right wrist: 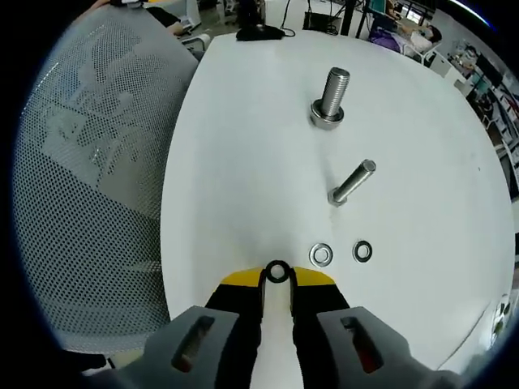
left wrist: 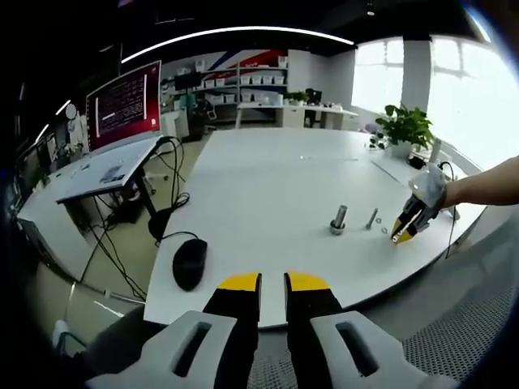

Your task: Place the washer onto the threaded stud by aligning its center hole with the stud, sliding it down to the base, and recovering from edge contact or off-axis alignment until the washer reaches the visible bottom stop.

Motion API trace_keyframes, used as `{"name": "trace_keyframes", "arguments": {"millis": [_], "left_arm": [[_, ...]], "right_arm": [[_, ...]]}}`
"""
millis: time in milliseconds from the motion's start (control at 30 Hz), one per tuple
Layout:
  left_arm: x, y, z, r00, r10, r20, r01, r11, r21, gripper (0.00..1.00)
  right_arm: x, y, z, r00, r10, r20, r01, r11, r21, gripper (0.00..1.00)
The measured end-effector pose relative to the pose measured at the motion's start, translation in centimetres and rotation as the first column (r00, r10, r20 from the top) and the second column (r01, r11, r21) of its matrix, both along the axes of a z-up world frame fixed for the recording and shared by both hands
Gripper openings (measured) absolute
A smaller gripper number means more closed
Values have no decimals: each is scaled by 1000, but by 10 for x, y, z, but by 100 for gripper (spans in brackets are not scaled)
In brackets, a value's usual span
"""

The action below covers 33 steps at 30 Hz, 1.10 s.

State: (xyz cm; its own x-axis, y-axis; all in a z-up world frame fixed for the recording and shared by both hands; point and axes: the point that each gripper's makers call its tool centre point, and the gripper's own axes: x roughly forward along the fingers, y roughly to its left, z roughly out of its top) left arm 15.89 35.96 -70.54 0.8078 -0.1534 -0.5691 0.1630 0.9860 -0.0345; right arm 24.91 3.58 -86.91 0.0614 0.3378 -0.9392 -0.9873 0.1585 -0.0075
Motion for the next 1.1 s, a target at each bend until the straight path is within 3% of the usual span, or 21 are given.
{"name": "trace_keyframes", "arguments": {"millis": [500,1100], "left_arm": [[0,0,0,1000,1,0,-1,1000,-1,9],[0,0,-1,1000,0,-1,0,1000,-1,9]], "right_arm": [[-4,15,24,998,-49,-50,52,997,63,14],[-1,23,49,990,-133,-38,137,981,135,14]]}}
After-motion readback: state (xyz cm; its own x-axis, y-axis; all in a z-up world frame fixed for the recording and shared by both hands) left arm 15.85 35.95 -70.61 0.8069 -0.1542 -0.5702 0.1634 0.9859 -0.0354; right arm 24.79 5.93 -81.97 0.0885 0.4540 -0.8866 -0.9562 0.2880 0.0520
